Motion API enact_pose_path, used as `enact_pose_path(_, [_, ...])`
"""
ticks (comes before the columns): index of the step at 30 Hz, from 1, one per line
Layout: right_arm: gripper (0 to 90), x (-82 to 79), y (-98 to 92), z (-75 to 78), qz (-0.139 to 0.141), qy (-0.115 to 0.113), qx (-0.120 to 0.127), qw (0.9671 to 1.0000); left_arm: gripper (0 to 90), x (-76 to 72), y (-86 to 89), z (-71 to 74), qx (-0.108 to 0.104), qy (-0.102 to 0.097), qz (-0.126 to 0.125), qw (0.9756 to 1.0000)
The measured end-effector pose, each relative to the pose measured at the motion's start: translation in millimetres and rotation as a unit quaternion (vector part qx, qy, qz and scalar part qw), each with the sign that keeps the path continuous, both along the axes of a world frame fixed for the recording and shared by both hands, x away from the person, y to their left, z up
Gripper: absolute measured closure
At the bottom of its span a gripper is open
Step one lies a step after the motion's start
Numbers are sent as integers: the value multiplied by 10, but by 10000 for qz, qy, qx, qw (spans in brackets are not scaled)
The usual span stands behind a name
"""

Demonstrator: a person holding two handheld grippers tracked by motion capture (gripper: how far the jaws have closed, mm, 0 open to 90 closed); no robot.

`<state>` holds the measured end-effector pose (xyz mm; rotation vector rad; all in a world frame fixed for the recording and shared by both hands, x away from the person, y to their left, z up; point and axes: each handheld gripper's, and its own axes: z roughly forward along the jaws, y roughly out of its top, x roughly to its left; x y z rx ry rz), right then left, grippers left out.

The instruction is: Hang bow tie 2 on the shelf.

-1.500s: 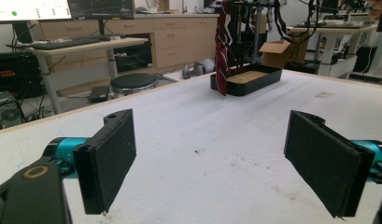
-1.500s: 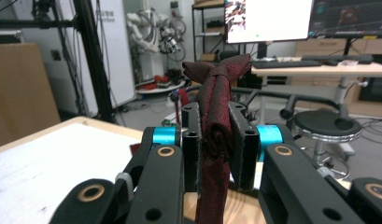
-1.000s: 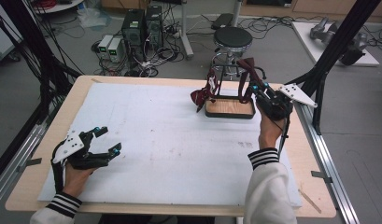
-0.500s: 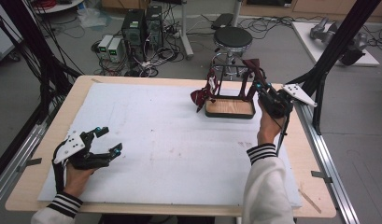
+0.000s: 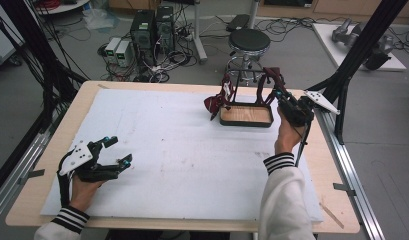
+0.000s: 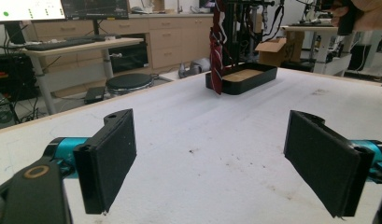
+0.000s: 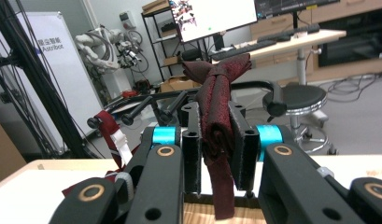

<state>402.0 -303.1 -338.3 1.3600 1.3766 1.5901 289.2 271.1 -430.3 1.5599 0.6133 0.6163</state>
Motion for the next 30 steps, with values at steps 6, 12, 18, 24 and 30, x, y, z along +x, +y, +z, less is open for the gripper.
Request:
enact_pose_path(6, [779, 1, -37, -59, -50, 342, 218, 9992, 173, -2, -21, -2, 8, -13, -52, 10000])
enact_pose_path(12, [780, 7, -72, -123, -107, 474, 418, 9979, 173, -6, -28, -3, 6, -18, -61, 10000])
enact_pose_path(18, [780, 41, -89, -158, -185, 542, 516, 9970, 173, -6, -31, -4, 5, -27, -85, 10000])
enact_pose_path(24, [781, 85, -88, -207, -244, 669, 495, 9962, 173, -7, -30, -5, 24, -27, -91, 10000])
enact_pose_path(30, [781, 107, -78, -242, -326, 884, 453, 9945, 173, -8, -39, -9, 22, -23, -89, 10000])
